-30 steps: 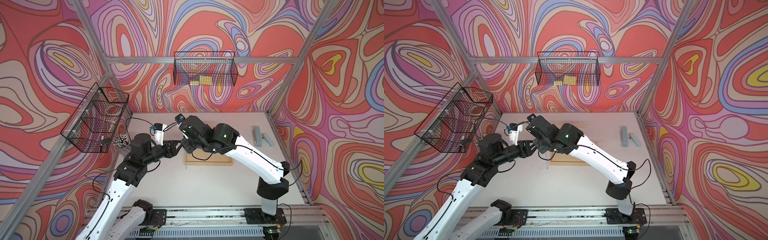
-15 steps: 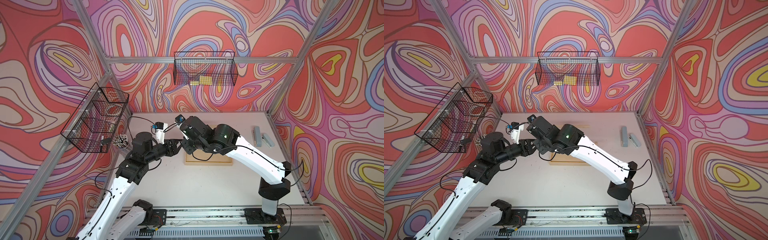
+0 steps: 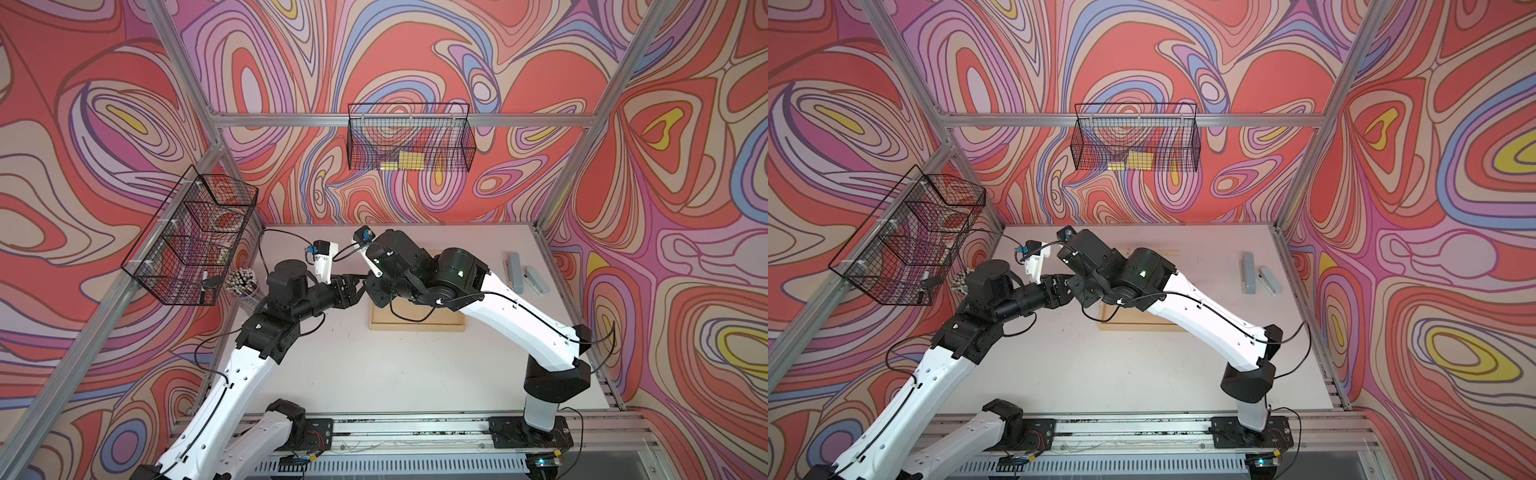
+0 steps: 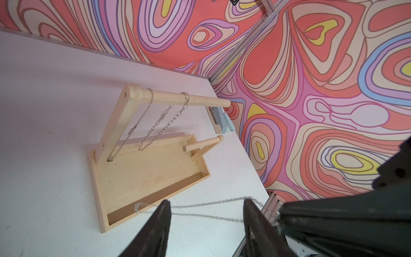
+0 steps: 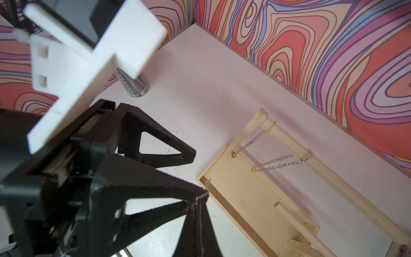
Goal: Hang the necklace on the jewelry display stand
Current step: Pick up the necklace from the center of the board.
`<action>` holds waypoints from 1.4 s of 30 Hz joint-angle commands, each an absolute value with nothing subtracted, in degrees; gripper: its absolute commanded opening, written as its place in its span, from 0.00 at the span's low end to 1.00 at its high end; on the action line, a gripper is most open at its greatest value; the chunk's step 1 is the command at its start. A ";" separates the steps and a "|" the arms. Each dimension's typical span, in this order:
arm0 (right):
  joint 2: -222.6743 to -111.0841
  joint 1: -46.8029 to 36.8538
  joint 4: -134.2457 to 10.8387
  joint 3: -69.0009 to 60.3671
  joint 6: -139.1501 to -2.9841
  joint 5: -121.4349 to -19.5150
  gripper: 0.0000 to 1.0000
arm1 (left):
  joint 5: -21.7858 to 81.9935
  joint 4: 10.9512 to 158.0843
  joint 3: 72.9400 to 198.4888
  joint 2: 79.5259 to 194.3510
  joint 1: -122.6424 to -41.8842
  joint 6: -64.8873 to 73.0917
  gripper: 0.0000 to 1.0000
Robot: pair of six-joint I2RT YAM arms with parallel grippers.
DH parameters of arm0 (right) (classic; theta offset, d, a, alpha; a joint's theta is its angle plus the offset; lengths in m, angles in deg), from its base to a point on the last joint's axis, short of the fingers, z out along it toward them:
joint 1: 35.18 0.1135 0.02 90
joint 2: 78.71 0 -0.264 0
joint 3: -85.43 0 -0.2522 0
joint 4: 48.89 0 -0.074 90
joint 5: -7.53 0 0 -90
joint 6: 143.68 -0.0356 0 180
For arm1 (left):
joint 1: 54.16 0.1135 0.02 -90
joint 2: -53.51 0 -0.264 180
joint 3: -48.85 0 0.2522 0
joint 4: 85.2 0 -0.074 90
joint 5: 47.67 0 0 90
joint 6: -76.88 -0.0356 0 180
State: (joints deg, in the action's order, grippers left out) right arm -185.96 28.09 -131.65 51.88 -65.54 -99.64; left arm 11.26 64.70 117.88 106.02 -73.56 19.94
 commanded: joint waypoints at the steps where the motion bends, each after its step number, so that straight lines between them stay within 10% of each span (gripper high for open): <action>1: -184.50 27.76 -130.42 50.90 -66.29 -99.32 0.00 | 9.85 67.92 119.32 106.30 -73.36 19.97 0.56; 31: -180.58 27.54 -126.73 47.07 -66.69 -101.01 0.00 | 10.81 69.00 122.06 111.40 -79.46 18.13 0.60; 42: -178.45 26.01 -124.95 43.57 -66.46 -100.80 0.00 | 10.79 68.48 124.50 112.66 -80.54 17.02 0.13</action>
